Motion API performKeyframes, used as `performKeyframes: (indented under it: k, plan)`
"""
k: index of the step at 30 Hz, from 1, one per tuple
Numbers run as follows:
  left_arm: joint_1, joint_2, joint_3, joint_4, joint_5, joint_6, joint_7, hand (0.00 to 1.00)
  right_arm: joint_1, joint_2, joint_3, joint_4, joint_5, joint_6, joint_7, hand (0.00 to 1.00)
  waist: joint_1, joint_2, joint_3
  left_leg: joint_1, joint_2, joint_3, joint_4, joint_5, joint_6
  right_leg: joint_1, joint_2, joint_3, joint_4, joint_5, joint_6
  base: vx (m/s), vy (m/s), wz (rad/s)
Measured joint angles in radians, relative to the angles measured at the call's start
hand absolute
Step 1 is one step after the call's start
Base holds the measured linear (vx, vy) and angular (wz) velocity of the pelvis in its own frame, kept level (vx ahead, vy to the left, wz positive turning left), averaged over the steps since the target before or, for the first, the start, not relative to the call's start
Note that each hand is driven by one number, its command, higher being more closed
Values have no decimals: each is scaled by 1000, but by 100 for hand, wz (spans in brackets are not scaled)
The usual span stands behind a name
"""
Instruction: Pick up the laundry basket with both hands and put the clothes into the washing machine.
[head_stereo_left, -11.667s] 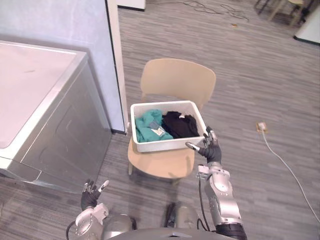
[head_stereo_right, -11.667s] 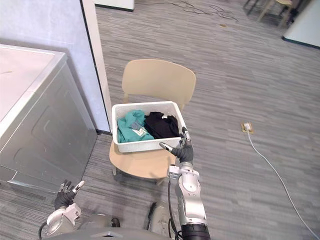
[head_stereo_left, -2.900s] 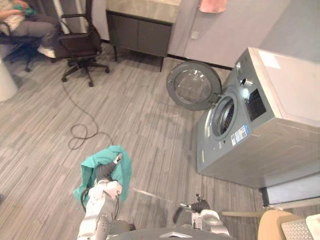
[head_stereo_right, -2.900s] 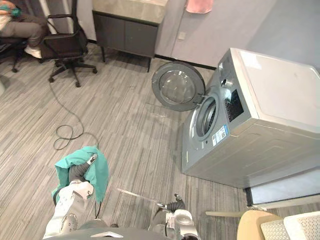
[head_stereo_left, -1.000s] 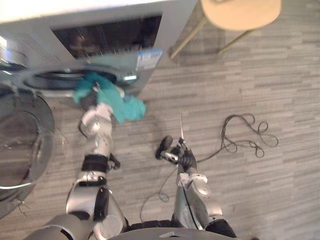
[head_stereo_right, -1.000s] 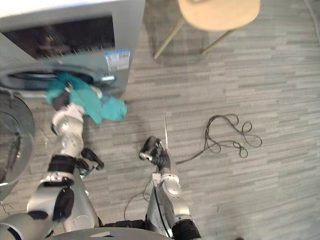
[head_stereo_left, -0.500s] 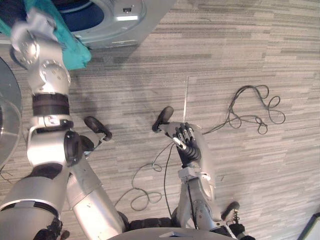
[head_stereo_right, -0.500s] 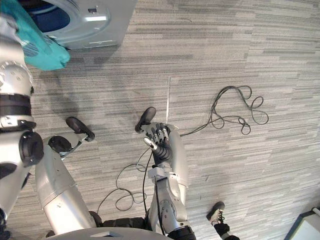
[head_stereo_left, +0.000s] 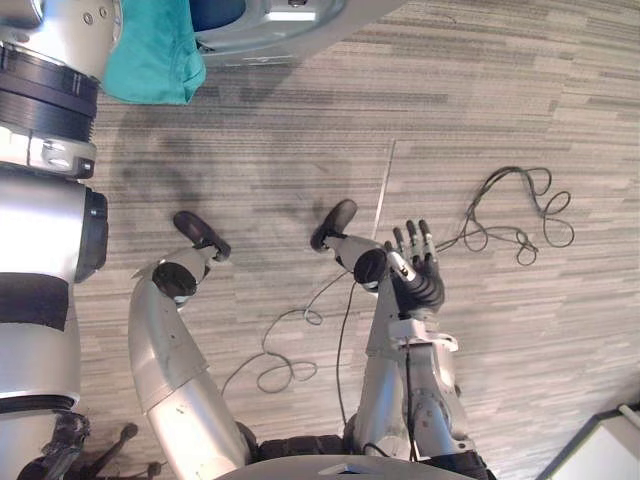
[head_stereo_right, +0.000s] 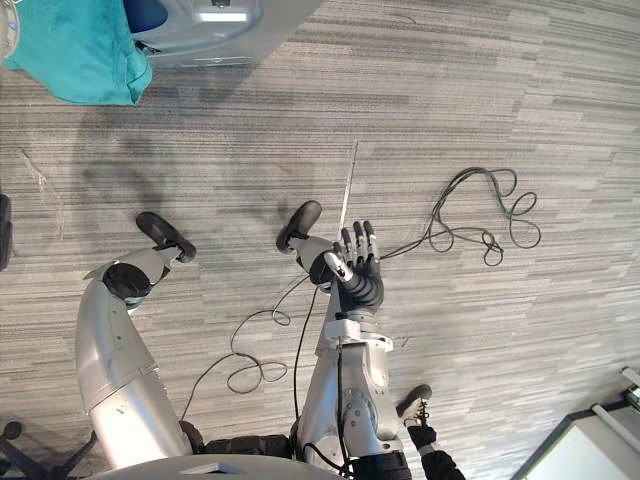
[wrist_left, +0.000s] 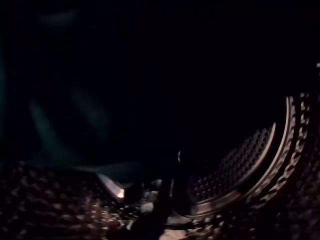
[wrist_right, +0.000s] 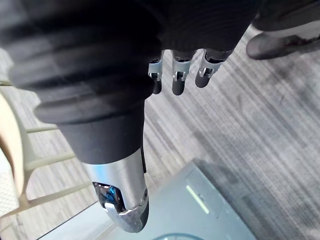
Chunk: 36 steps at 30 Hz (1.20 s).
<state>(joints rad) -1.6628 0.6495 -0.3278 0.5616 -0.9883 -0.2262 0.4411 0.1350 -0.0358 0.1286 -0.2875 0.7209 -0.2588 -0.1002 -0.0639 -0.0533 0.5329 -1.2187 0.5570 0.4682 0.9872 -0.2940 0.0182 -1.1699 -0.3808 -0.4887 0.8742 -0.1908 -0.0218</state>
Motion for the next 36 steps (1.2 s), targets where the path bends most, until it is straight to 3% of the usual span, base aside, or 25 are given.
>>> performKeyframes:
  k: [1,3,5,6,7,8,9,10,11,14,18,23,28,29,32,36]
  plan:
    - [1,21,-24,3,8,-16,-13,0,1,-6,-7,-21,0,0,-6,0,-2,-1,0,2,1,2,1,-1,3,0,7,8,-16,12,4,58,33,-24]
    - [0,45,-36,16,122,12,-44,0,1,-13,-31,-28,0,-1,-12,0,-4,-1,0,20,9,27,-1,-8,14,3,14,20,-26,32,3,73,25,-21]
    - [5,68,-66,81,469,97,-101,0,5,-11,-37,-26,1,-1,-6,0,-16,-7,-3,67,12,53,-16,-11,18,19,20,46,-29,45,1,85,8,-12]
    - [11,70,-68,88,567,110,-102,0,7,-11,-35,-24,1,-1,1,0,-17,-9,-5,74,12,57,-19,-11,18,19,20,49,-29,50,1,72,-6,-14]
    - [54,90,-76,94,893,149,-108,0,13,-12,-31,-17,16,-2,38,0,-23,-16,-10,93,14,66,-33,-10,18,21,29,60,-33,69,3,73,-13,-23]
    - [98,101,-96,102,1089,179,-111,0,21,-14,-34,-16,27,-5,58,0,-23,-17,-10,108,21,77,-42,-10,18,30,42,68,-50,73,3,82,-15,-27]
    - [114,102,-109,118,1192,195,-121,0,20,-15,-33,-14,37,-8,68,0,-23,-19,-12,115,23,82,-49,-10,17,36,50,68,-62,74,3,84,-27,-30]
    - [152,103,-144,138,1362,228,-148,0,21,-14,-28,-14,63,-19,81,0,-25,-30,-20,118,31,90,-53,-9,15,38,62,68,-83,74,3,77,-35,-35]
    - [192,101,-175,139,1482,249,-178,0,22,-14,-27,-14,78,-29,95,0,-30,-46,-30,119,38,100,-59,-7,12,34,75,68,-105,74,3,72,-40,-36]
    - [216,98,-194,136,1649,269,-201,0,65,-19,-34,-24,108,-42,120,0,-38,-52,-34,99,50,111,-71,0,0,19,95,64,-137,76,7,20,-27,-17]
    - [201,102,-198,133,1721,272,-215,0,110,-48,-30,-12,119,-36,147,0,-38,-52,-34,95,50,112,-94,11,-18,17,107,63,-155,77,8,2,-4,-1]
    - [200,83,-133,163,1677,275,-255,0,110,-62,-33,-15,119,-24,165,0,-35,-52,-34,103,44,111,-117,31,-20,32,113,56,-175,77,9,22,9,3]
    - [230,56,23,199,1257,292,-335,0,111,-53,-31,-27,114,26,165,0,-33,-52,-34,126,29,108,-159,59,-18,78,126,38,-231,92,14,46,37,7]
    - [239,55,45,193,1229,292,-343,0,111,-53,-28,-25,113,29,165,0,-32,-52,-34,133,29,109,-162,59,-17,84,126,38,-232,92,14,55,46,9]
    - [394,8,161,17,1151,257,-239,0,125,-54,29,-17,90,25,163,0,-28,-52,-34,166,28,109,-171,60,-18,113,126,37,-227,92,14,70,50,2]
    - [647,-49,266,-198,1209,225,-13,0,133,-53,79,-8,-9,-28,141,0,-32,-51,-34,227,27,110,-170,61,-19,143,102,38,-155,89,10,80,34,8]
